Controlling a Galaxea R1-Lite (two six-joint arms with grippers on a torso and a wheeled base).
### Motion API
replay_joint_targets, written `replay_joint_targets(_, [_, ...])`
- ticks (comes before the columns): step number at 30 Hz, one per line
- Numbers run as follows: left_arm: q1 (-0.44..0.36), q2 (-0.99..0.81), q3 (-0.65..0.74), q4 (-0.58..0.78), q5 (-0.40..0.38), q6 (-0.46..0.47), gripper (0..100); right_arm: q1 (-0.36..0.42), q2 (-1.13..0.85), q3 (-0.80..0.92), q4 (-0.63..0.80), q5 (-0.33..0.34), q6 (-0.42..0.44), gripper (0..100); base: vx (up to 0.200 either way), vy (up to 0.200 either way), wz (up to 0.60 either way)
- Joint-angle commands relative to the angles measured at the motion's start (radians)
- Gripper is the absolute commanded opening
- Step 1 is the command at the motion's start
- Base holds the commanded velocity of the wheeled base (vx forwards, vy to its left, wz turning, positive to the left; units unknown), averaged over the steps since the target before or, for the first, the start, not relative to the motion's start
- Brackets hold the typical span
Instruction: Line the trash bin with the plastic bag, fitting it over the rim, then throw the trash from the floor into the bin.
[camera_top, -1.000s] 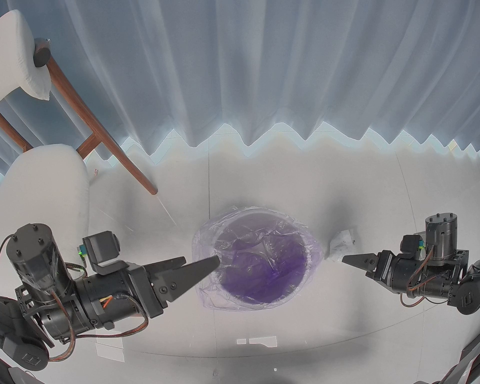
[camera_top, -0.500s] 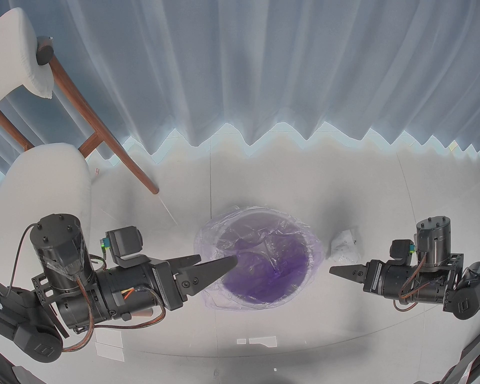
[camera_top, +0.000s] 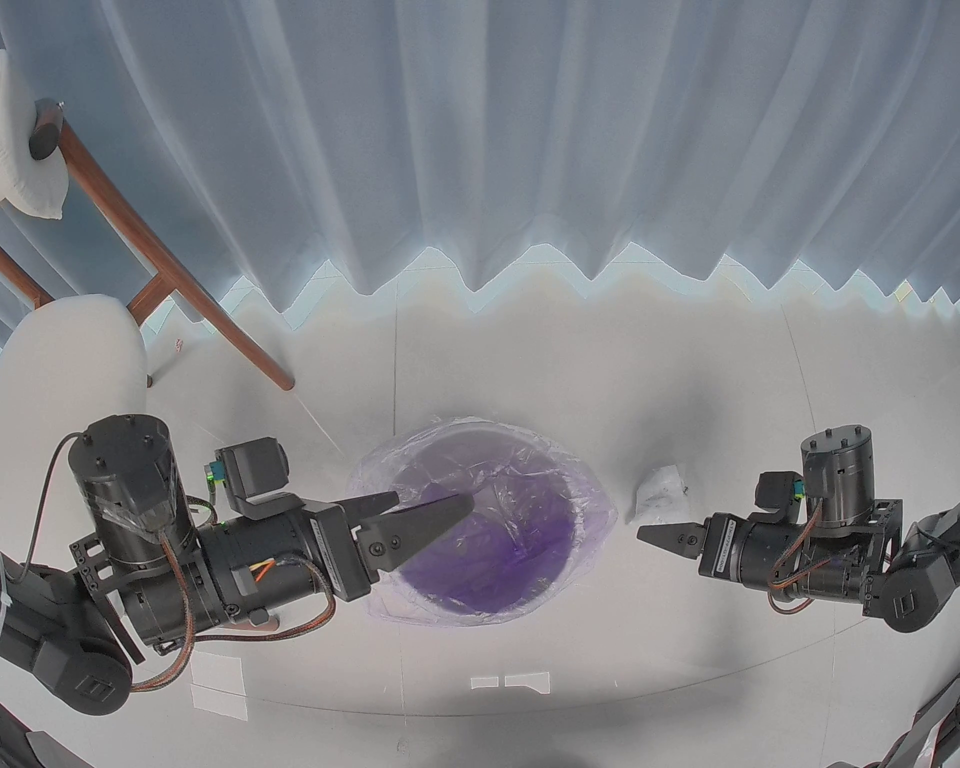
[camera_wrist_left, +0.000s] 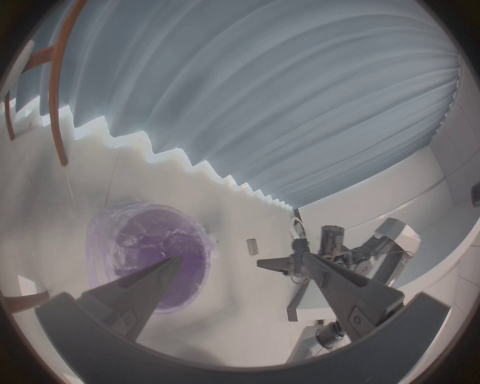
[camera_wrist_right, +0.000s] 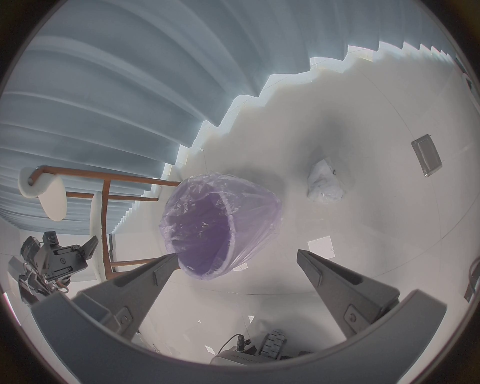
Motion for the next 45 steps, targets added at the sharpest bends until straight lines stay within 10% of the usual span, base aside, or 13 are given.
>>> replay_joint_targets(1, [0.004, 0.016, 0.003, 0.012, 0.023, -0.001, 100, 0.028, 0.007, 0.002, 0.001, -0.001, 0.006, 100, 0.0, 0.0, 0.0])
replay_joint_targets(11, [0.007, 0.03, 0.066, 0.112, 0.207, -0.002, 100, 0.131, 0.09, -0.119, 0.147, -0.027, 0.006, 100, 0.0, 0.0, 0.0])
replay_joint_targets(27, [0.042, -0.03, 0.095, 0.101, 0.209, 0.001, 100, 0.195, 0.381, -0.447, 0.32, -0.245, 0.018, 100, 0.0, 0.0, 0.0])
replay_joint_targets(45, [0.042, -0.04, 0.096, 0.101, 0.209, 0.001, 100, 0.2, 0.593, -0.745, 0.526, -0.272, 0.19, 100, 0.0, 0.0, 0.0])
